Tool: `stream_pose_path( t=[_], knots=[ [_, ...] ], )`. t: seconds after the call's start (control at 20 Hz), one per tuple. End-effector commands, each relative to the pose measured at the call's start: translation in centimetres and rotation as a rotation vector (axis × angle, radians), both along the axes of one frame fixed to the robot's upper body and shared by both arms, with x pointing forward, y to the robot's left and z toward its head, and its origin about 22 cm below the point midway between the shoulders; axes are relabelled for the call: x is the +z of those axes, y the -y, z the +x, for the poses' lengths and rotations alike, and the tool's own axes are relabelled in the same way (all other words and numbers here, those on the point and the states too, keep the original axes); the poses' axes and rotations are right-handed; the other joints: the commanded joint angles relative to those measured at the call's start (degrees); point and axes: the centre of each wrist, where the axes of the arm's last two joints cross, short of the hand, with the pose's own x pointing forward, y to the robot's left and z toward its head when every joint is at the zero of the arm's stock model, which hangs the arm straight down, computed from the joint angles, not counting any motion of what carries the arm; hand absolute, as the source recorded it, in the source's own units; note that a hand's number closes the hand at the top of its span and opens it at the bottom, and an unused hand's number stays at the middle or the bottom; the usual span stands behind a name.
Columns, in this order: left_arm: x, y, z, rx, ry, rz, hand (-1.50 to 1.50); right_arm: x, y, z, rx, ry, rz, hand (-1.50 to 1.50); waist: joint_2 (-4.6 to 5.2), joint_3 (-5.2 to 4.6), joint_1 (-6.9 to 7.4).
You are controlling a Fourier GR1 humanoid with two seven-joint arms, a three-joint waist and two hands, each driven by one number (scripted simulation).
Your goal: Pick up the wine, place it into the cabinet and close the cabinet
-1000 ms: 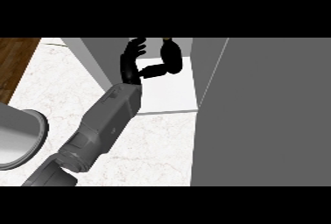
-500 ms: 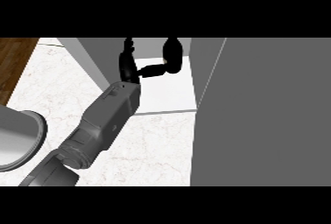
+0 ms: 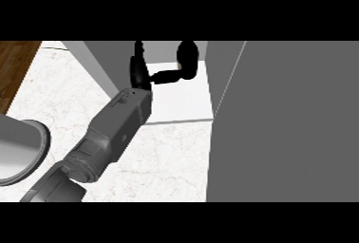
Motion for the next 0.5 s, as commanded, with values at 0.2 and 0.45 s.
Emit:
stream_pose_path(
  t=[0.2,0.45],
  knots=[
    [0.7,-1.2,0.4,-0.104,0.124,-0.021,-1.5,2.7,1.0,-3.5,0.015,0.024,0.047,-1.5,-0.94,0.09,2.02],
    [0.8,-0.9,0.2,-0.183,0.188,-0.118,-1.5,2.4,1.1,-3.6,0.008,0.034,0.056,-1.5,-1.22,0.1,2.86]
  ],
)
